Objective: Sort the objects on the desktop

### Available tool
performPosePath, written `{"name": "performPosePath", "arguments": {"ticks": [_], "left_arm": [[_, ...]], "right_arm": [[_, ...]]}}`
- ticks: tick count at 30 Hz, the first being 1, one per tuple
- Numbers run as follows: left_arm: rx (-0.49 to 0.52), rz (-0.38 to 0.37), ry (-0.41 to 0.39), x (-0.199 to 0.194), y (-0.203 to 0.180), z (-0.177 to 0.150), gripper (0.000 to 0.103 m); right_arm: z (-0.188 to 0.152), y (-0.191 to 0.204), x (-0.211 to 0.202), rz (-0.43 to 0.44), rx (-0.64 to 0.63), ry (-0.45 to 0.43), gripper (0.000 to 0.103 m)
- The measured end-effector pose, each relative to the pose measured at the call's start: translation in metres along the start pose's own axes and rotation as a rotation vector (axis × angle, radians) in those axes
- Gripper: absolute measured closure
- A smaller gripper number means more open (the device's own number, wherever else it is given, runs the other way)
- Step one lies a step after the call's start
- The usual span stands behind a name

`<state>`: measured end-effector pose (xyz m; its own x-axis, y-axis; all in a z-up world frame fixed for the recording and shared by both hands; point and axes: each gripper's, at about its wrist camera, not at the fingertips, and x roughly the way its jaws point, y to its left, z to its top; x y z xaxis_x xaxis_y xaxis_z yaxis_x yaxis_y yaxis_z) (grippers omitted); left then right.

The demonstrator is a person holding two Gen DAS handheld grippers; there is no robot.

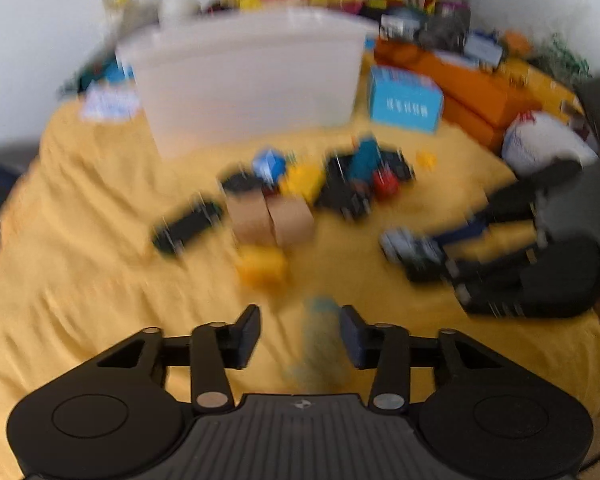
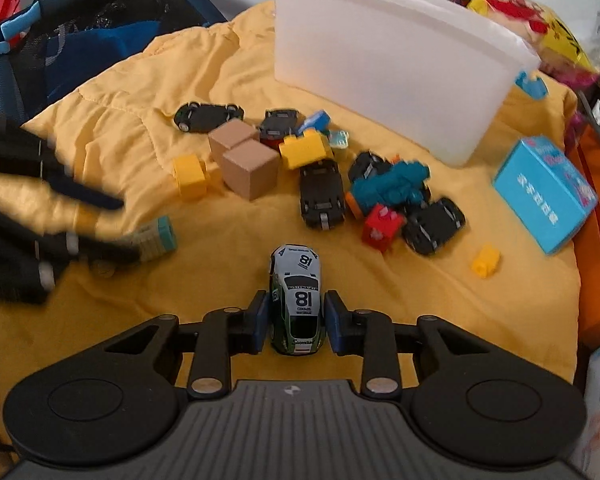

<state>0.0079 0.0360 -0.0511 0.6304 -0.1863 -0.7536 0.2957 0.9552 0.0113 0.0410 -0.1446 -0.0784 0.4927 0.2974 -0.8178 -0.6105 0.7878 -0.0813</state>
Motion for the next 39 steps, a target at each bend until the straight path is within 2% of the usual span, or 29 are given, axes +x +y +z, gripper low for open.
{"name": "performPosePath", "arguments": {"ticks": [1,3,5,7,11,13,14,16,17,20,24,26,29,31,35,37,39], "left_arm": [[0.032,0.036,-0.025,-0.001,0.003,0.006,0.042],[0.155,0.143,-0.052,0.005,0.007,0.019,0.042],[0.278,0.204,-0.042,0.020,0.014,0.026,0.046],[0.378,0.207,0.003,0.038,0.022,0.031,0.057],[0.600,0.172,0.019,0.064,0.022,0.029,0.065],[0.622,0.137,0.054,0.077,0.023,0.029,0.068],[0.616,0.143,0.033,0.082,0.026,0.029,0.068],[0.549,0.125,0.034,0.086,0.035,0.035,0.074],[0.480,0.111,0.043,0.086,0.042,0.041,0.078],[0.279,0.059,0.064,0.082,0.067,0.050,0.080],[0.102,0.033,0.082,0.067,0.089,0.045,0.082],[-0.018,-0.038,0.060,0.048,0.094,0.043,0.082],[-0.137,-0.163,0.024,0.019,0.078,0.037,0.082],[-0.161,-0.237,0.030,0.008,0.056,0.031,0.082],[-0.332,-0.457,0.077,0.013,0.023,0.011,0.082],[-0.405,-0.500,0.113,0.028,0.011,-0.001,0.082],[-0.414,-0.489,0.142,0.041,0.002,-0.011,0.082]], "right_arm": [[-0.003,-0.001,-0.001,0.001,0.008,0.003,0.070],[-0.005,-0.001,-0.002,0.001,0.022,0.002,0.070],[-0.004,0.000,-0.002,-0.002,0.024,0.002,0.070],[-0.005,0.001,-0.002,-0.006,0.026,0.000,0.070],[-0.008,0.002,-0.003,-0.012,0.037,-0.002,0.070],[-0.009,0.001,-0.003,-0.013,0.046,-0.004,0.069],[-0.009,0.001,-0.003,-0.013,0.050,-0.004,0.069],[-0.009,0.001,-0.004,-0.016,0.053,-0.003,0.069],[-0.009,0.001,-0.004,-0.019,0.054,-0.005,0.070],[-0.012,0.002,-0.006,-0.027,0.061,-0.012,0.070],[-0.015,0.000,-0.007,-0.026,0.073,-0.017,0.070],[-0.015,-0.001,-0.007,-0.027,0.072,-0.017,0.070],[-0.015,0.000,-0.007,-0.028,0.069,-0.017,0.070],[-0.016,-0.001,-0.007,-0.027,0.069,-0.019,0.070],[-0.017,-0.002,-0.009,-0.034,0.081,-0.019,0.070],[-0.019,-0.005,-0.010,-0.043,0.093,-0.020,0.070],[-0.021,-0.008,-0.012,-0.046,0.110,-0.019,0.070]]}}
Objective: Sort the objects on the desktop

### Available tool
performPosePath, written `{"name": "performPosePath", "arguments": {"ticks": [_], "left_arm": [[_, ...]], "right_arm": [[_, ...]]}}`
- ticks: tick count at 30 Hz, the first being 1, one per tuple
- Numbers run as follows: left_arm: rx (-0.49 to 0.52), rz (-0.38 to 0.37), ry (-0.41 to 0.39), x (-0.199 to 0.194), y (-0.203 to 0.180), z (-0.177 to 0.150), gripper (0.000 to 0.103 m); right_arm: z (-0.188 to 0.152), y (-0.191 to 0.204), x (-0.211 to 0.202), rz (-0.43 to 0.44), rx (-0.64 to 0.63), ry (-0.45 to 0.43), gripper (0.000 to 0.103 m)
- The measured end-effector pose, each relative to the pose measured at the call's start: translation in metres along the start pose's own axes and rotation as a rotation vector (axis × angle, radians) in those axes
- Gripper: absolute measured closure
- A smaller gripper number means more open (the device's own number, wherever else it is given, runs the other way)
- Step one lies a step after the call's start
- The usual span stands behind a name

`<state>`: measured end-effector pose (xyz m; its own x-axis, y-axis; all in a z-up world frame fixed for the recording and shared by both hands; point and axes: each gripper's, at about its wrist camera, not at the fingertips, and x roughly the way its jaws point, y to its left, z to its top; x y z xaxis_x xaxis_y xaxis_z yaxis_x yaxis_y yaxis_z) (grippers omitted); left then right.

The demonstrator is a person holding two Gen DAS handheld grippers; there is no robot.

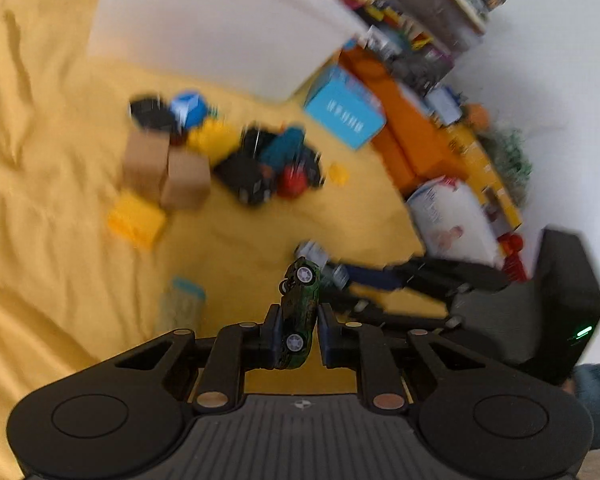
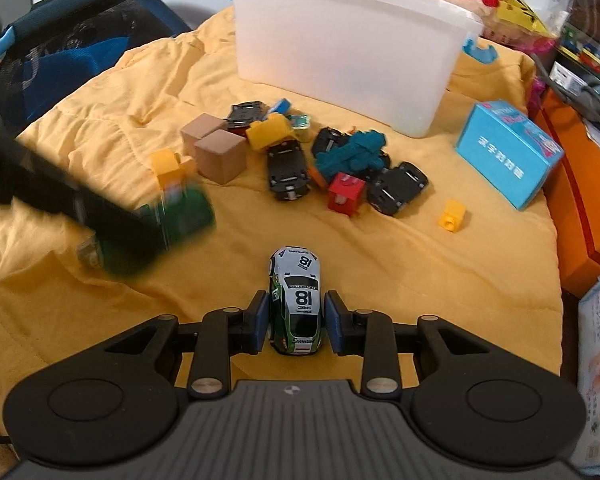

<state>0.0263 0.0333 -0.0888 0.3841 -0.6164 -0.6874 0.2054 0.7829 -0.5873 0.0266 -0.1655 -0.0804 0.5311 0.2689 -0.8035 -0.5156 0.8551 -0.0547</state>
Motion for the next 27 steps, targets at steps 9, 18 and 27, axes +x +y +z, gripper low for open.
{"name": "performPosePath", "arguments": {"ticks": [9,18,27], "left_arm": [[0.334,0.376,-0.103,-0.011,-0.038,-0.009,0.049],[0.556,0.519,-0.028,0.026,-0.066,-0.030,0.045],[0.447,0.448,-0.058,0.025,-0.057,-0.025,0.070]], "right_arm": [[-0.004,0.000,-0.009,-0.040,-0.006,-0.017,0.069],[-0.005,0.001,-0.007,-0.026,-0.027,-0.030,0.060],[-0.007,-0.004,-0.002,0.052,-0.037,-0.008,0.071]]}}
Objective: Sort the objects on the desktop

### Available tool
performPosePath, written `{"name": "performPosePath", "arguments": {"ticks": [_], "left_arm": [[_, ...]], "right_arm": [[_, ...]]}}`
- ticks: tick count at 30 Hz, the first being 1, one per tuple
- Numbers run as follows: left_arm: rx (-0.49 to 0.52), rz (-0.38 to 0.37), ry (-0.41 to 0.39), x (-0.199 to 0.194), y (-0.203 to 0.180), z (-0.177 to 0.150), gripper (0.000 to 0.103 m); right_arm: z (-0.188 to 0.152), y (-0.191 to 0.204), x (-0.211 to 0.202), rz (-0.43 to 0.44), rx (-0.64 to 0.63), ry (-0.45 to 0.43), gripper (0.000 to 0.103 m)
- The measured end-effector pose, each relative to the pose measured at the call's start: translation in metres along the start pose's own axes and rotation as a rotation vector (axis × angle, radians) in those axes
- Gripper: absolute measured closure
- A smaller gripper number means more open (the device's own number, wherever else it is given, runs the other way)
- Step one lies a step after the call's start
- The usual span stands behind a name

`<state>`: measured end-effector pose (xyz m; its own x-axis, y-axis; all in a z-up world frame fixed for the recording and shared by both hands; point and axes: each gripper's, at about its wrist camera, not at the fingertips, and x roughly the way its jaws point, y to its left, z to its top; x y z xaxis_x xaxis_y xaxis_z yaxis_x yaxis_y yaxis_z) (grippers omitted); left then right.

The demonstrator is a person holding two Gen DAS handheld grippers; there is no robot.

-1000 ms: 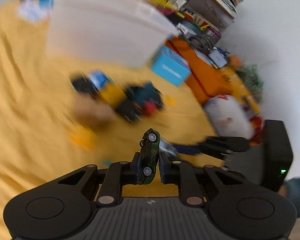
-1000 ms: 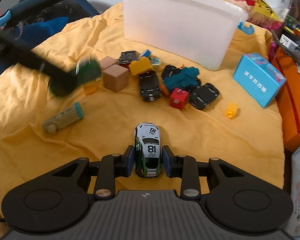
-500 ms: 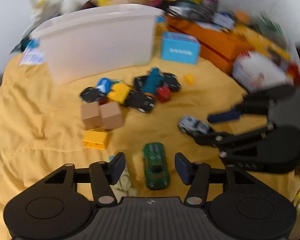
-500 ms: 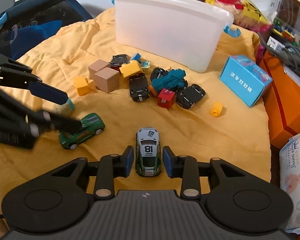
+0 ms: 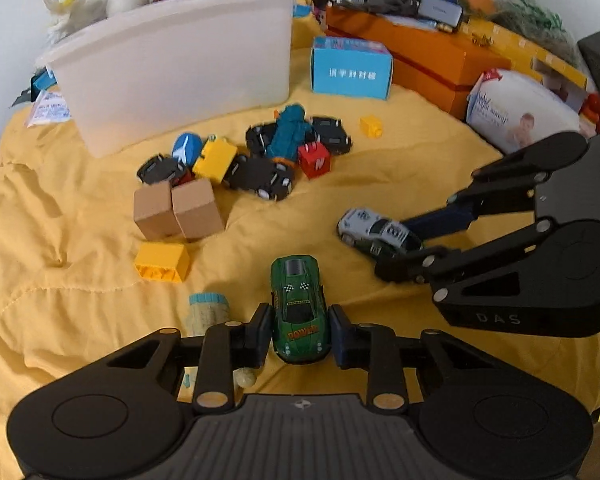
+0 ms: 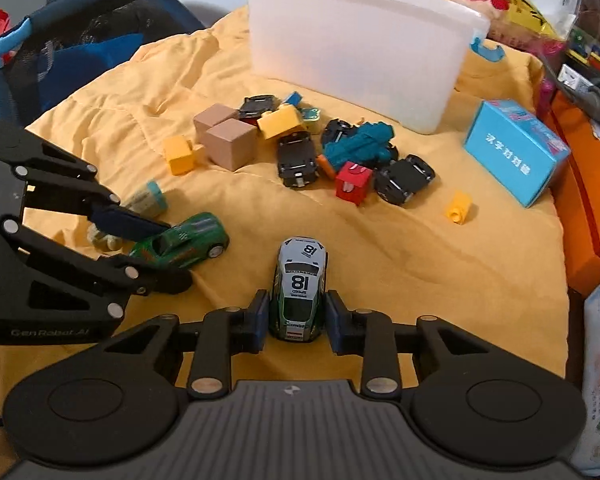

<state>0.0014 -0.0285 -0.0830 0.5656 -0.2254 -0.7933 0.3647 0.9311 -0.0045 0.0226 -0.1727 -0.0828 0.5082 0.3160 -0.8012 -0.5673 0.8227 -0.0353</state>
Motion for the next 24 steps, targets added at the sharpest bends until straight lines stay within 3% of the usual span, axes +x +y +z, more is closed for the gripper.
{"name": "performPosePath", "arguments": {"ticks": [5,11,16,21,24], "left_arm": [[-0.007,0.016,-0.118,-0.032,0.011,0.031,0.070],[0.009,0.148,-0.283,-0.048,0.050,0.101,0.070],[0.016,0.238,-0.398,-0.039,0.077,0.157,0.070],[-0.003,0.304,-0.403,-0.006,0.098,0.188,0.069],[-0.036,0.300,-0.389,0.002,0.104,0.195,0.066]], "right_arm": [[0.015,-0.014,-0.012,0.029,0.051,-0.025,0.071],[0.083,-0.036,-0.043,-0.092,-0.035,-0.249,0.071],[0.143,-0.051,-0.041,-0.185,-0.060,-0.374,0.071],[0.191,-0.061,-0.021,-0.214,-0.033,-0.382,0.070],[0.204,-0.063,-0.004,-0.241,-0.040,-0.345,0.067]]}}
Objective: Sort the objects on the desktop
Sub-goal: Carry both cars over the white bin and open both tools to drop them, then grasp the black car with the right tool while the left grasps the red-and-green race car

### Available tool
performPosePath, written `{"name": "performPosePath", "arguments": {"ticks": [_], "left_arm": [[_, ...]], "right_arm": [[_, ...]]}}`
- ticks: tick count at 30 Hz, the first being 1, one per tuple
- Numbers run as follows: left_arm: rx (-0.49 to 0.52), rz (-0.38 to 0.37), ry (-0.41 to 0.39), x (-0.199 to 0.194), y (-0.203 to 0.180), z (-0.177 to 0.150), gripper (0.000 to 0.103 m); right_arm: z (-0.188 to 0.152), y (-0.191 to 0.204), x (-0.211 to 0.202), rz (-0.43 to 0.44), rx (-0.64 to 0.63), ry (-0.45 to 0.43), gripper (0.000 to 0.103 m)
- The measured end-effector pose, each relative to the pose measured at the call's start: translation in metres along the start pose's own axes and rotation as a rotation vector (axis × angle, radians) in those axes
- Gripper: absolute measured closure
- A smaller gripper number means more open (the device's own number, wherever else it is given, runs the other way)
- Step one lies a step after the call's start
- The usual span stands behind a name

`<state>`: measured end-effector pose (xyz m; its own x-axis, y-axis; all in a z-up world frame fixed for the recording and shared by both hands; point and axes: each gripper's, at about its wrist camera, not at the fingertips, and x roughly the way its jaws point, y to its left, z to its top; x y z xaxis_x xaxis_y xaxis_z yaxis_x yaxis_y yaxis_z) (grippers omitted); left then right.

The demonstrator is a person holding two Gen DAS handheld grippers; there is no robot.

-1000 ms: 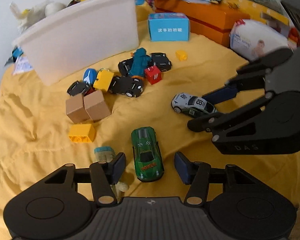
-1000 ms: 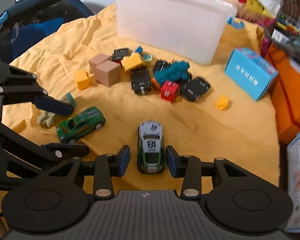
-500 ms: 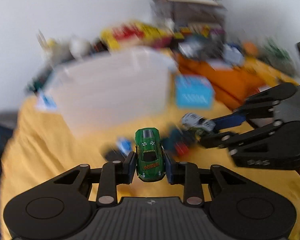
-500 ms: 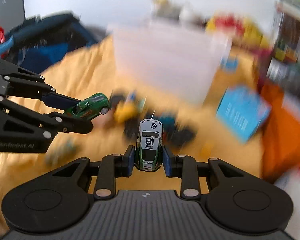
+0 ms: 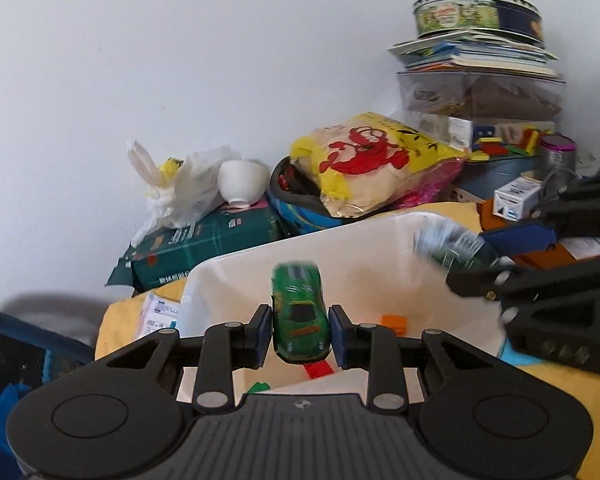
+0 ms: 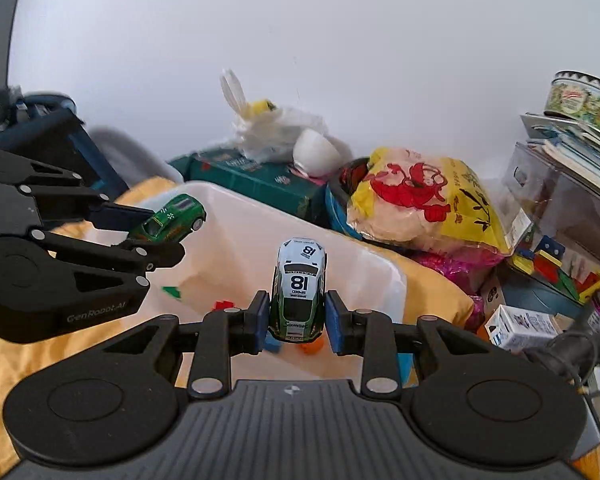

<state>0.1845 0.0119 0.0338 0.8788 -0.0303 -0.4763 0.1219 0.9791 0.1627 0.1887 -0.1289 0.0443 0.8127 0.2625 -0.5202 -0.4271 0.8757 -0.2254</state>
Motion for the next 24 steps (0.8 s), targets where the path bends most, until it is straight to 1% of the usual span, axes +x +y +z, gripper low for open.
{"name": "performPosePath", "arguments": {"ticks": [1,2,4,7,9,11,12,14,15,17,19,21,23,24], "left_arm": [[-0.007,-0.007,-0.004,-0.002,0.001,0.001,0.058],[-0.009,-0.012,-0.018,-0.008,0.001,0.000,0.054],[0.004,-0.008,-0.048,-0.021,0.001,-0.002,0.042],[0.036,-0.013,-0.060,-0.043,-0.002,-0.011,0.039],[0.042,-0.015,-0.037,-0.055,-0.003,-0.025,0.036],[0.039,-0.043,0.012,-0.064,-0.006,-0.045,0.036],[0.022,-0.050,0.043,-0.066,-0.007,-0.056,0.036],[-0.018,-0.075,0.119,-0.069,-0.010,-0.082,0.036],[-0.030,-0.084,0.147,-0.070,-0.011,-0.094,0.036],[-0.053,-0.088,0.209,-0.069,-0.015,-0.114,0.036],[-0.082,-0.094,0.252,-0.065,-0.015,-0.124,0.036],[-0.097,-0.093,0.270,-0.064,-0.014,-0.126,0.036],[-0.096,-0.079,0.268,-0.060,-0.013,-0.122,0.036],[-0.098,-0.074,0.271,-0.057,-0.013,-0.120,0.036]], "right_arm": [[-0.001,0.002,0.004,-0.006,-0.007,0.006,0.063],[-0.003,0.002,0.004,-0.009,-0.014,0.009,0.059],[-0.007,0.004,-0.004,-0.003,-0.021,-0.014,0.059],[-0.016,0.004,-0.020,0.004,-0.027,-0.043,0.060],[-0.024,0.005,-0.032,0.022,-0.027,-0.055,0.060],[-0.038,0.008,-0.043,0.053,-0.028,-0.050,0.061],[-0.047,0.012,-0.048,0.074,-0.037,-0.037,0.062],[-0.066,0.025,-0.055,0.118,-0.069,0.011,0.071],[-0.076,0.034,-0.057,0.131,-0.103,0.040,0.073],[-0.097,0.055,-0.061,0.152,-0.167,0.082,0.073],[-0.113,0.074,-0.059,0.196,-0.193,0.124,0.073],[-0.122,0.092,-0.054,0.200,-0.240,0.139,0.074],[-0.127,0.106,-0.044,0.192,-0.293,0.153,0.074],[-0.128,0.111,-0.039,0.191,-0.307,0.163,0.076]]}}
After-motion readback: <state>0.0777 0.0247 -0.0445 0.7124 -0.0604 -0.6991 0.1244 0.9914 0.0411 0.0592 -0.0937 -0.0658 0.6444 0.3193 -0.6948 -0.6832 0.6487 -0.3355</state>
